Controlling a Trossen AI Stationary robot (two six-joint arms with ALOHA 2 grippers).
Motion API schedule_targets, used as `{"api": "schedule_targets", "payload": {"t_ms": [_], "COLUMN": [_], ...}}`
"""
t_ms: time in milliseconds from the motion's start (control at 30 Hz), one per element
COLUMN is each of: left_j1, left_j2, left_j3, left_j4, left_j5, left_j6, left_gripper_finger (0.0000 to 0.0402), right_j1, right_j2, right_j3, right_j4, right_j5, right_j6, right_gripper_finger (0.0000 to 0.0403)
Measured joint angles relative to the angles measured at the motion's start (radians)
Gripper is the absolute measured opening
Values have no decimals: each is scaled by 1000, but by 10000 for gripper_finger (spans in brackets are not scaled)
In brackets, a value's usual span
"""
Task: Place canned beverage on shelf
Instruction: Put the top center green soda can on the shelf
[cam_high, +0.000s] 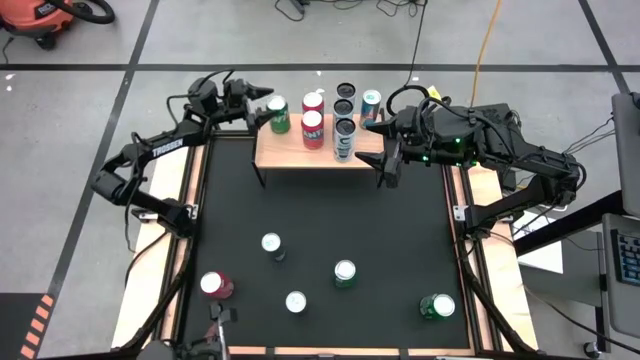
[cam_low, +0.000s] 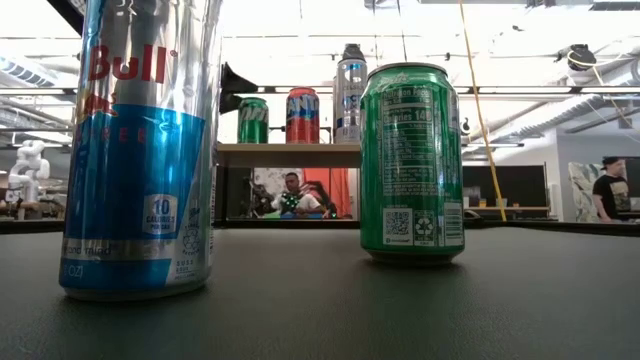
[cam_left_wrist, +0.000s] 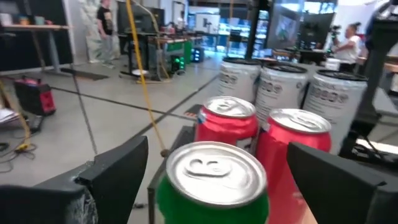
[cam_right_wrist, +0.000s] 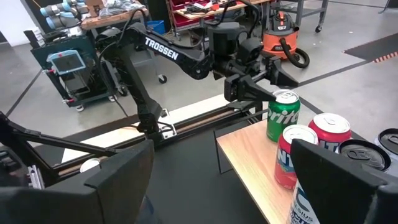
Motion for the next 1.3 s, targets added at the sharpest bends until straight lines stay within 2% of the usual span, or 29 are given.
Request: {"api": "schedule_targets", "payload": {"t_ms": [200,533,700,833,1100,1300], "left_j1": [-5,-26,-27,-27,-28,-28], "left_j2": [-1,-1,-1,-1,-1,-1], "left_j3": [0,0,0,0,0,0], "left_j4": [-18,-93,-113,-117,-118,-111], "left_j5": [-40,-97,-106,-61,-50,-48], "left_j6": [-39,52,70,68,61,34], "left_gripper_finger": [387,384,364,344,304,294], "right_j1": [0,0,0,0,0,0], "right_j2": [0,0,0,0,0,0], "right_j3": [0,0,0,0,0,0], "right_j4": [0,0,0,0,0,0], "right_j5": [0,0,0,0,0,0], "right_j6": [0,0,3,3,3,7], "right_gripper_finger": [357,357,357,357,357,357]}}
